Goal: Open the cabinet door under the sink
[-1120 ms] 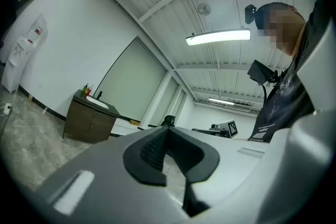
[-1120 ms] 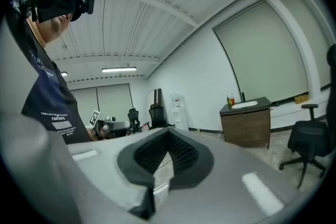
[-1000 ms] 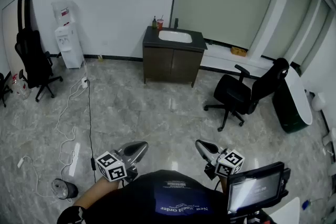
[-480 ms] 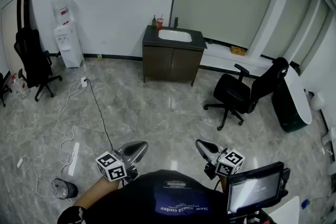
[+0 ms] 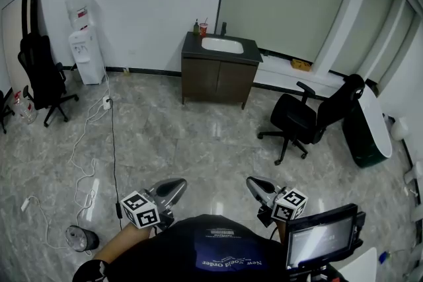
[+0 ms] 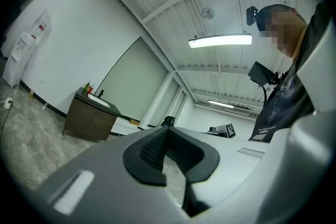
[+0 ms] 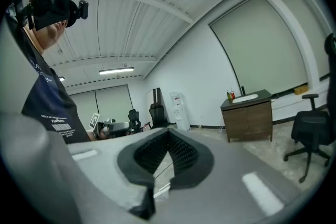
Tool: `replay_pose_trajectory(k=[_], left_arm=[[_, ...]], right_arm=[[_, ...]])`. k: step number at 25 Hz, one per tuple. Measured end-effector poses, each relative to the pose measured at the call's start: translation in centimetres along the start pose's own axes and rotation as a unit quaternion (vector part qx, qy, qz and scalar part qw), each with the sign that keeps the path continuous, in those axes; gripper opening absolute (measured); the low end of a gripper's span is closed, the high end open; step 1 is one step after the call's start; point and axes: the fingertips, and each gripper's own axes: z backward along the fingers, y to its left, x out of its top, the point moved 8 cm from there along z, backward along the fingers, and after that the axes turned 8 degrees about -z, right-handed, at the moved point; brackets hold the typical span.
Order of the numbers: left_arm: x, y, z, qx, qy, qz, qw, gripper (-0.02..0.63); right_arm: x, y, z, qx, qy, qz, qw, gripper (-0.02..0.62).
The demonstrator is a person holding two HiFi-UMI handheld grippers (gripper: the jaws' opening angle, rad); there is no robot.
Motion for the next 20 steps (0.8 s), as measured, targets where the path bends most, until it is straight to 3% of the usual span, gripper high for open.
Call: replay_pose_trajectory(k=[11, 20], left_arm=[[2.3, 6.0, 5.2, 0.013, -0.007, 0.005, 0.9999, 0.0], [2.6, 8.5, 6.9, 0.024, -0.003, 0.012, 0.9996, 0.0]], right_arm=[[-1.2, 0.7, -6.9, -0.028, 0.013, -0.012, 0.999, 0.001], [-1.4, 1.4, -10.1, -0.022, 0.024, -0.017, 0.999, 0.001]])
